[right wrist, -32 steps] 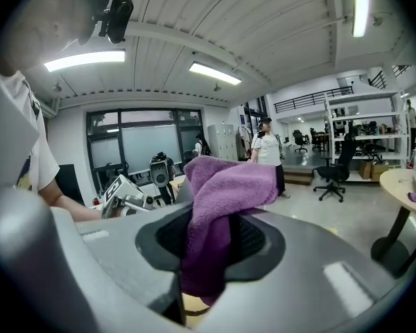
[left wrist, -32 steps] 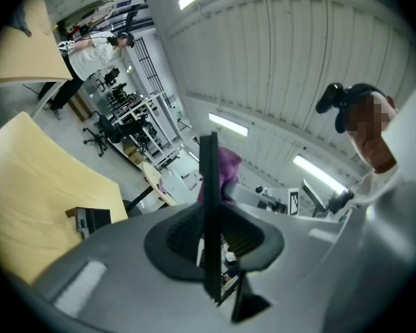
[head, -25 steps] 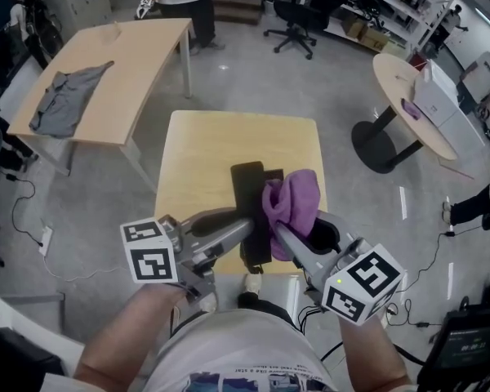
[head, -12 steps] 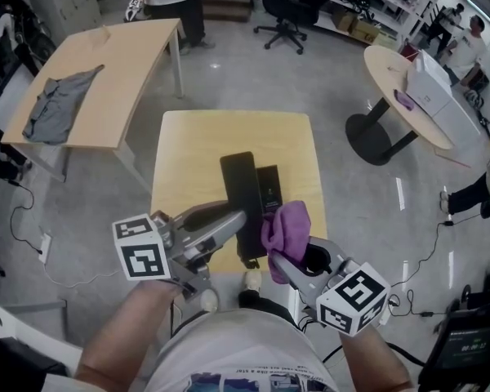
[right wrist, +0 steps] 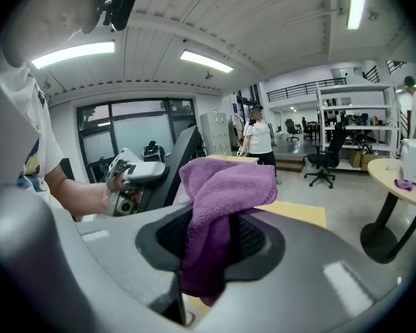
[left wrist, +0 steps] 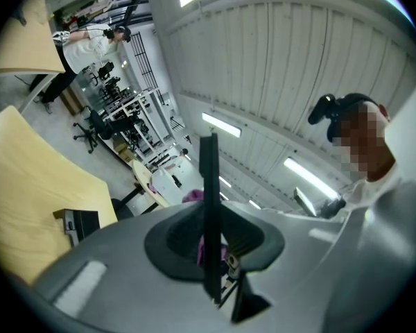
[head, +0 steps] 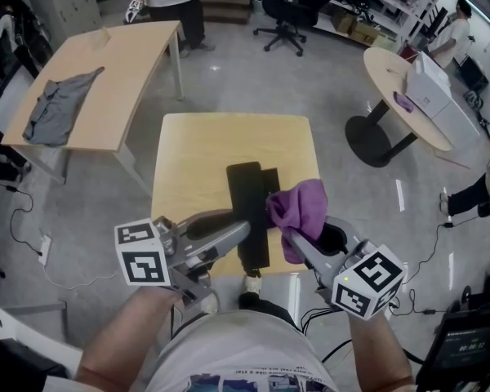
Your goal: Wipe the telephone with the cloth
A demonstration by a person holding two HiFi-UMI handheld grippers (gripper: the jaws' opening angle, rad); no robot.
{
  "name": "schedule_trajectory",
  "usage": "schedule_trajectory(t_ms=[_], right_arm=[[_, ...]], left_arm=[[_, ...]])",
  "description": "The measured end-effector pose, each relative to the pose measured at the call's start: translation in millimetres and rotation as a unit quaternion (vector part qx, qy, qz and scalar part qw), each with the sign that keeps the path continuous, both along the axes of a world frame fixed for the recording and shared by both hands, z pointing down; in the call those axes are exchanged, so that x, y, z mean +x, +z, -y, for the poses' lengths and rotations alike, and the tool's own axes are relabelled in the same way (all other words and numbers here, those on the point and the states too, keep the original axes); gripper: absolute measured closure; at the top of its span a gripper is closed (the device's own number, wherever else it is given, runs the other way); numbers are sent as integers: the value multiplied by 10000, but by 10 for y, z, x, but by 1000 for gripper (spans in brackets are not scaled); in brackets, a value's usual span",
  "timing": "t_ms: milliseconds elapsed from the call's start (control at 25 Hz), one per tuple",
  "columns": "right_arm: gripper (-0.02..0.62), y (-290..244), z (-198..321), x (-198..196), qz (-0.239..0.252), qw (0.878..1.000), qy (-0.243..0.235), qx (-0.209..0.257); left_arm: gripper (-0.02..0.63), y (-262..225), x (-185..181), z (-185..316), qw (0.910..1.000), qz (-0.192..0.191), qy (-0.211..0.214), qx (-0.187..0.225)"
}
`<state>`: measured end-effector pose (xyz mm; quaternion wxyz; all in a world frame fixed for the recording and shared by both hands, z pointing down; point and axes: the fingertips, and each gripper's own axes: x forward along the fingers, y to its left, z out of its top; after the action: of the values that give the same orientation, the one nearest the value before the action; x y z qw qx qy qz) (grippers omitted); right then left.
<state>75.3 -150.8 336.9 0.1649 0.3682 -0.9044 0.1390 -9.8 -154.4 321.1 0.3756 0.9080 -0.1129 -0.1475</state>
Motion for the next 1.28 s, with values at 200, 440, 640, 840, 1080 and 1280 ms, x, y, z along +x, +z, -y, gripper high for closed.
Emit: schedule_trajectory(t_ms=[200,440,640,840,1080,1280], right_arm=[[482,-295,396,-41,141,9992,34,383],[482,-369,498,-303,123,9984,-284,472],[482,-279,368,-432,70,9977,-537,411],[482,-149,257,-428,-34,9972,-687,305],[482,33,59,-431,-195,9962,-833,173],[482,186,-76,-353,-313,9951,-936,36]], left_arm=[[526,-4,112,-113,9998,8,195,-5],[526,13,175,-236,9994,13,354,-24],[526,8,103,-207,9996,-7,286,-35],[526,7,85,-144,9997,-14,228,-42],[526,3,53,-110,9997,-34,250,-17],[526,-9,64,-83,9996,-30,266,-12]])
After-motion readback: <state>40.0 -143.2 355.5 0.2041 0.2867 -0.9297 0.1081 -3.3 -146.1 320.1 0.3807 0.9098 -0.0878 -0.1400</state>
